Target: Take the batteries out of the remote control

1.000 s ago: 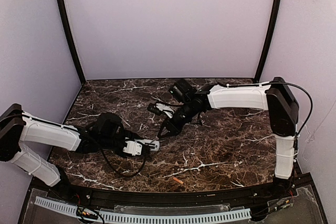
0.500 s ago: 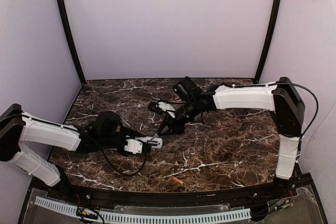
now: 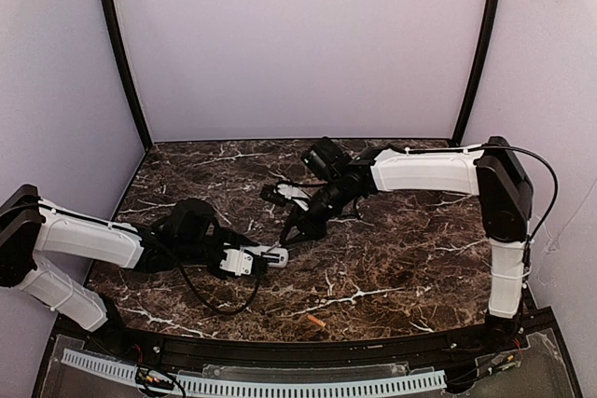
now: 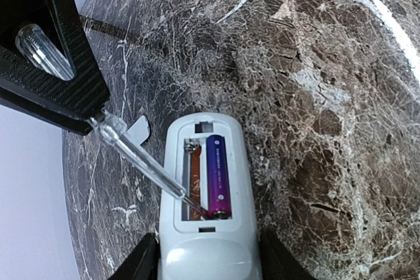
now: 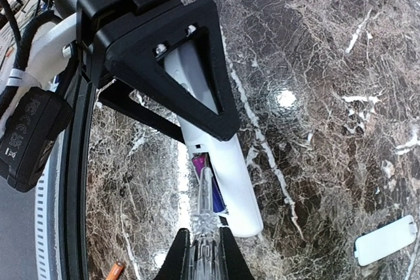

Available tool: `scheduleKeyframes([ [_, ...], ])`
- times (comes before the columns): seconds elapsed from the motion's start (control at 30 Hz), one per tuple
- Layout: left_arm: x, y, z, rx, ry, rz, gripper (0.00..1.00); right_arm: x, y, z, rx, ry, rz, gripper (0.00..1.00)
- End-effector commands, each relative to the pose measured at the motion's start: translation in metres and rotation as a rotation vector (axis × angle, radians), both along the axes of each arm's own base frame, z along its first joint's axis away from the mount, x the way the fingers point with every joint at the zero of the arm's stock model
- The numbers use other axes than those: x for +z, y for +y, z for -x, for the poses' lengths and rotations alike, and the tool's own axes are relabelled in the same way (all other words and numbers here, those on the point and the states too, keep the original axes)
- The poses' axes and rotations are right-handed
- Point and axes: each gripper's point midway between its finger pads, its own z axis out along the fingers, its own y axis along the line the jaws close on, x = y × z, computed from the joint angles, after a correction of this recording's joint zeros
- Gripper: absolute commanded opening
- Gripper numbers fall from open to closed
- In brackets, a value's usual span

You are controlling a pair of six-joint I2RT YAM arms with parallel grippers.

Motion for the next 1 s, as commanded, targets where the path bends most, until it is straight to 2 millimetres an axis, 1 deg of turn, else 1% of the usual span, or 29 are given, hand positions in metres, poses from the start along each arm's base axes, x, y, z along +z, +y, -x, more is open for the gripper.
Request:
scheduleKeyframes([
  [0.0,0.030,-0.010,-0.004,-0.020,-0.073,0.080,0.00,-0.025,-0.009,0.005,-0.047,0.100,0.102,0.00],
  [0.1,0.030,-0.010,-0.004,-0.019,-0.077,0.080,0.00,-0.027,-0.011,0.000,-0.092,0.111,0.123,0.00],
  [0.23,0.032,-0.010,-0.005,-0.021,-0.084,0.082,0.00,-0.028,-0.012,-0.012,-0.178,0.142,0.156,0.00],
  [0.37,0.030,-0.009,-0.004,-0.026,-0.086,0.074,0.00,-0.022,-0.010,-0.015,-0.204,0.164,0.157,0.00],
  [0.47,0.029,-0.008,-0.002,-0.030,-0.083,0.066,0.00,-0.011,-0.010,-0.017,-0.192,0.118,0.131,0.00],
  [0.63,0.027,-0.007,0.000,-0.038,-0.075,0.054,0.00,0.010,-0.014,-0.013,-0.118,0.017,0.066,0.00],
  [0.77,0.025,-0.007,0.000,-0.041,-0.073,0.049,0.00,0.012,-0.018,-0.014,-0.114,-0.021,0.072,0.00],
  [0.97,0.022,-0.007,0.001,-0.045,-0.058,0.038,0.01,0.013,-0.024,-0.025,-0.182,-0.052,0.097,0.00],
])
